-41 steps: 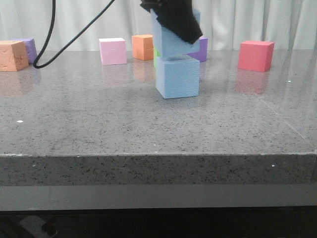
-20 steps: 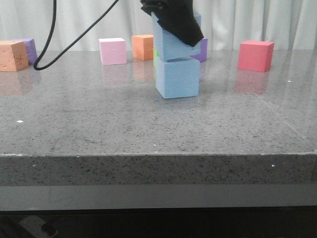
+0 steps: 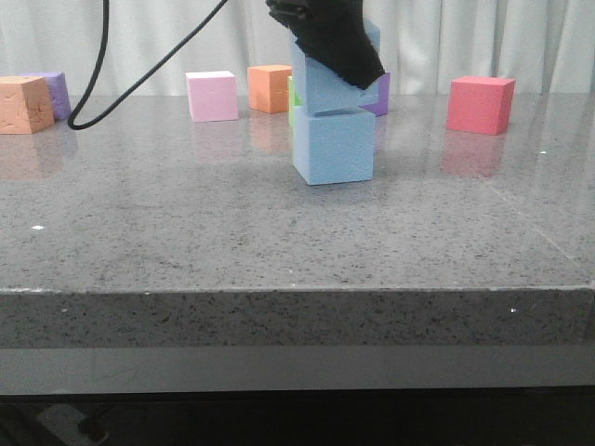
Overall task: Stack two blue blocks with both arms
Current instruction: 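Lower the held cube onto the centered cube and open the left gripper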
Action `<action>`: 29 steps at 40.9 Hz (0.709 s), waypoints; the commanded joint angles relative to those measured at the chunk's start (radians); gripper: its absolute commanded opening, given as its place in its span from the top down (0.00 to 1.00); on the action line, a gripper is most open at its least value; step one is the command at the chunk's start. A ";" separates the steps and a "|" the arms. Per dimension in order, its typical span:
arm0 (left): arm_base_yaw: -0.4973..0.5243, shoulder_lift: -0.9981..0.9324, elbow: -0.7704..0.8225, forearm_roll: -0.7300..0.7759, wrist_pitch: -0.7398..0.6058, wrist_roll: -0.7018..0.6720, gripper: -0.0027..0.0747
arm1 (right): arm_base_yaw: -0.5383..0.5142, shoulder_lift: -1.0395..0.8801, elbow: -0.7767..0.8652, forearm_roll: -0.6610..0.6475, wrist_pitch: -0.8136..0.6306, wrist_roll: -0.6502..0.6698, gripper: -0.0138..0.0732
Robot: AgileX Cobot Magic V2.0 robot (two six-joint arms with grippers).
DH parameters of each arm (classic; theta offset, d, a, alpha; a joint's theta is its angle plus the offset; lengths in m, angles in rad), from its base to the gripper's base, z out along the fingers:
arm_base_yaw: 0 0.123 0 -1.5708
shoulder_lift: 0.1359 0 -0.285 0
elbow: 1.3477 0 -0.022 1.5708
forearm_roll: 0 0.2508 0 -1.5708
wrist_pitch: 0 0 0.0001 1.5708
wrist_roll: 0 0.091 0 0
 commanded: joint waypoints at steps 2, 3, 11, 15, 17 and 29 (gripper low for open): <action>-0.007 -0.059 -0.034 -0.033 -0.052 0.003 0.29 | -0.007 -0.008 -0.024 0.009 -0.054 -0.008 0.08; -0.007 -0.059 -0.034 -0.033 -0.052 0.003 0.27 | -0.007 -0.008 -0.024 0.009 -0.054 -0.008 0.08; -0.007 -0.059 -0.034 -0.033 -0.054 0.003 0.24 | -0.007 -0.008 -0.024 0.009 -0.054 -0.008 0.08; -0.007 -0.059 -0.036 -0.033 -0.056 0.003 0.25 | -0.007 -0.008 -0.024 0.009 -0.054 -0.008 0.08; -0.007 -0.061 -0.040 -0.033 -0.056 0.000 0.25 | -0.007 -0.008 -0.024 0.009 -0.054 -0.008 0.08; -0.005 -0.102 -0.188 -0.011 -0.026 -0.302 0.25 | -0.007 -0.008 -0.024 0.009 -0.054 -0.008 0.08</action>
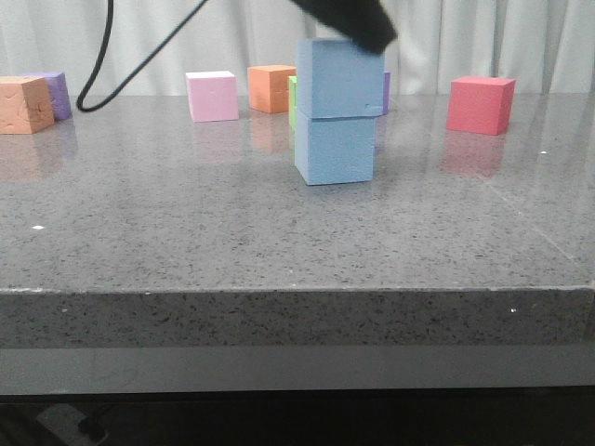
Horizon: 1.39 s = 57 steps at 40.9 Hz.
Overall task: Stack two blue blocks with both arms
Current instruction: 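Lower the held cube onto the centered cube and open the left gripper, then raise the left gripper away from the stack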
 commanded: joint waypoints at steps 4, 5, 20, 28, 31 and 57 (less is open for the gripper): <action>0.002 -0.097 -0.136 -0.003 0.023 -0.231 0.26 | -0.007 -0.008 -0.024 0.009 -0.054 -0.008 0.08; 0.004 -0.102 -0.157 0.000 0.040 -0.277 0.26 | -0.007 -0.008 -0.024 0.009 -0.054 -0.008 0.08; 0.004 -0.242 -0.166 0.142 0.236 -0.516 0.33 | -0.007 -0.008 -0.024 0.009 -0.054 -0.008 0.08; 0.004 -0.383 0.030 0.195 0.213 -0.560 0.33 | -0.007 -0.008 -0.024 0.009 -0.054 -0.008 0.08; 0.004 -0.452 0.149 0.209 0.176 -0.565 0.33 | -0.007 -0.008 -0.024 0.009 -0.054 -0.008 0.08; 0.006 -1.081 1.012 0.343 -0.120 -0.824 0.33 | -0.007 -0.008 -0.024 0.009 -0.054 -0.008 0.08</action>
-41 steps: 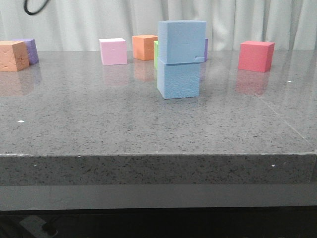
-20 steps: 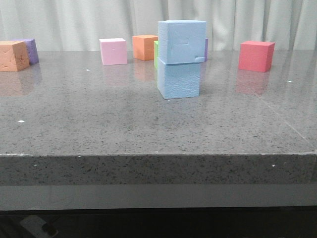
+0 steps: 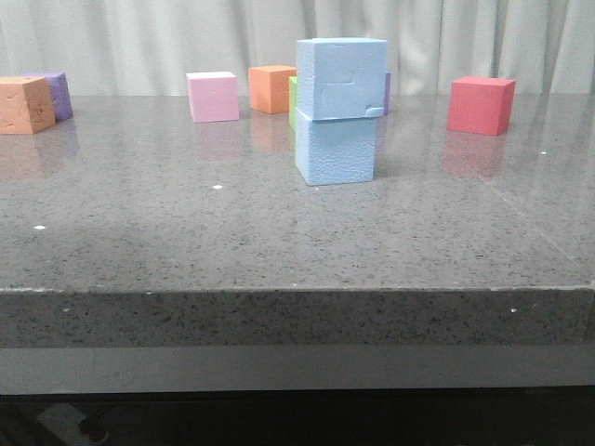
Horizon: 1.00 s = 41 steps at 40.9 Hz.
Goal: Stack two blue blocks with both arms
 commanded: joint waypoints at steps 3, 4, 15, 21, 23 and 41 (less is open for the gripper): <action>0.006 -0.142 0.081 0.027 -0.073 -0.083 0.33 | -0.007 -0.008 -0.024 0.009 -0.056 -0.008 0.08; 0.006 -0.168 0.094 0.027 -0.073 -0.085 0.33 | -0.007 -0.008 -0.024 0.009 -0.056 -0.008 0.08; 0.006 -0.343 0.215 0.027 -0.073 -0.088 0.33 | -0.007 -0.008 -0.024 0.009 -0.067 -0.008 0.08; 0.006 -0.360 0.234 0.027 -0.071 -0.088 0.33 | -0.007 -0.008 -0.024 -0.008 -0.112 -0.008 0.08; 0.006 -0.360 0.236 0.027 -0.071 -0.088 0.33 | -0.007 -0.008 -0.024 -0.008 -0.120 -0.008 0.08; 0.006 -0.360 0.238 0.028 -0.114 -0.088 0.73 | -0.007 -0.008 -0.024 -0.014 -0.125 -0.008 0.66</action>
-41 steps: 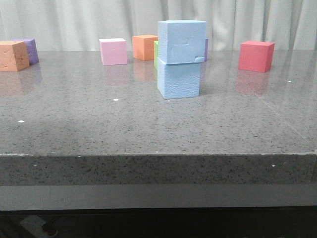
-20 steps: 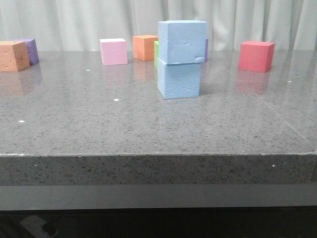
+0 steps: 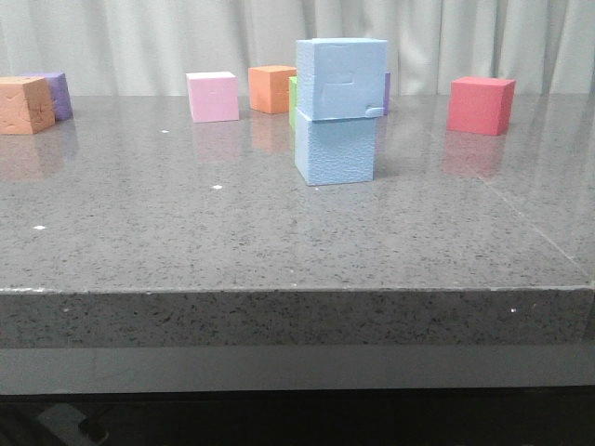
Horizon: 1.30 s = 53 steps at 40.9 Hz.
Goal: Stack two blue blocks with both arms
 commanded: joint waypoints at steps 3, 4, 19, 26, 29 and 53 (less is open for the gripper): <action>0.006 0.000 -0.024 0.005 -0.101 -0.011 0.86 | -0.007 -0.008 -0.024 0.000 -0.069 -0.008 0.80; 0.006 0.000 -0.024 0.007 -0.106 -0.011 0.89 | -0.007 -0.008 -0.024 0.000 -0.069 -0.008 0.84; 0.006 0.000 -0.024 0.020 -0.158 -0.004 0.99 | -0.007 0.006 -0.017 0.000 -0.069 -0.008 0.92; 0.006 0.000 -0.024 0.020 -0.158 -0.004 0.99 | -0.007 0.006 -0.017 0.000 -0.069 -0.008 0.92; 0.006 0.000 -0.024 0.020 -0.158 -0.004 0.99 | -0.007 0.006 -0.017 0.000 -0.069 -0.008 0.92; 0.432 -0.283 0.407 -0.020 -0.675 -0.004 0.99 | -0.007 0.006 -0.017 0.000 -0.069 -0.008 0.92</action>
